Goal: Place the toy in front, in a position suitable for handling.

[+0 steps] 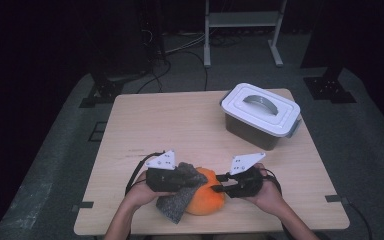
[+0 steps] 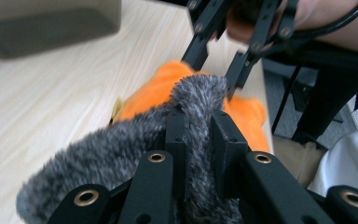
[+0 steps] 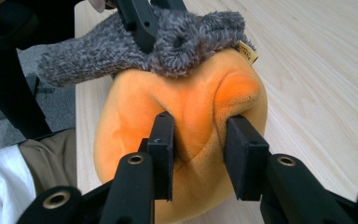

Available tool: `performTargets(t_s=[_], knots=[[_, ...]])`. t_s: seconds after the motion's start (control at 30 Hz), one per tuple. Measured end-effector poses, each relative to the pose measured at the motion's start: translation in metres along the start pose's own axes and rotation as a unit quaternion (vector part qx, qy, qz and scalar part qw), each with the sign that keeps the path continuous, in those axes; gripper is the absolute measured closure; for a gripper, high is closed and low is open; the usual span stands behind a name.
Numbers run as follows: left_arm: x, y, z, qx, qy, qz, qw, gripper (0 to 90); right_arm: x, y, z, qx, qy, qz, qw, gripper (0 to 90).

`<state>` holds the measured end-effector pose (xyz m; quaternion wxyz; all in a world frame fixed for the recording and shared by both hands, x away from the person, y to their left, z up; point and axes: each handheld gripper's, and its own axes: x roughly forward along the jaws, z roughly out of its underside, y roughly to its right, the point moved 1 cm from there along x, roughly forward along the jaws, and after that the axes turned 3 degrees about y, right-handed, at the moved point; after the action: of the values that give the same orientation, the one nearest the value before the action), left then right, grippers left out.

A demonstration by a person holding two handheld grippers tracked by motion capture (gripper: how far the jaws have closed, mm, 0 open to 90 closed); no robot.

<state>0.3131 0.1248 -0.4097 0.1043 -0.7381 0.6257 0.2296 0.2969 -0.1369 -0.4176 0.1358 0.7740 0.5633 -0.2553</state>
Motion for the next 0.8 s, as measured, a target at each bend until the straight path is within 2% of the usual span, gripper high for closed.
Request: performTargets(t_s=[0.37,0.47,0.6,0.7,0.8], knots=[[-0.013,-0.015,0.017,-0.041,-0.004,0.002,0.9992,78.4,-0.003,0.005,0.006,0.007,-0.004,-0.003,1.0000,64.2],[-0.012,-0.016,0.021,-0.048,-0.002,0.009,0.9988,78.5,-0.002,0.005,0.006,0.010,-0.001,-0.010,0.9999,58.9],[-0.011,-0.015,0.022,-0.046,-0.007,0.021,0.9987,78.6,-0.003,0.010,0.009,0.032,0.006,-0.034,0.9989,45.5],[-0.011,-0.016,0.023,-0.051,-0.009,0.028,0.9982,78.5,-0.004,0.017,0.013,0.058,0.005,-0.051,0.9970,38.3],[-0.008,-0.015,0.023,-0.051,-0.014,0.032,0.9981,78.5,0.002,0.019,0.017,0.078,0.000,-0.071,0.9944,38.6]])
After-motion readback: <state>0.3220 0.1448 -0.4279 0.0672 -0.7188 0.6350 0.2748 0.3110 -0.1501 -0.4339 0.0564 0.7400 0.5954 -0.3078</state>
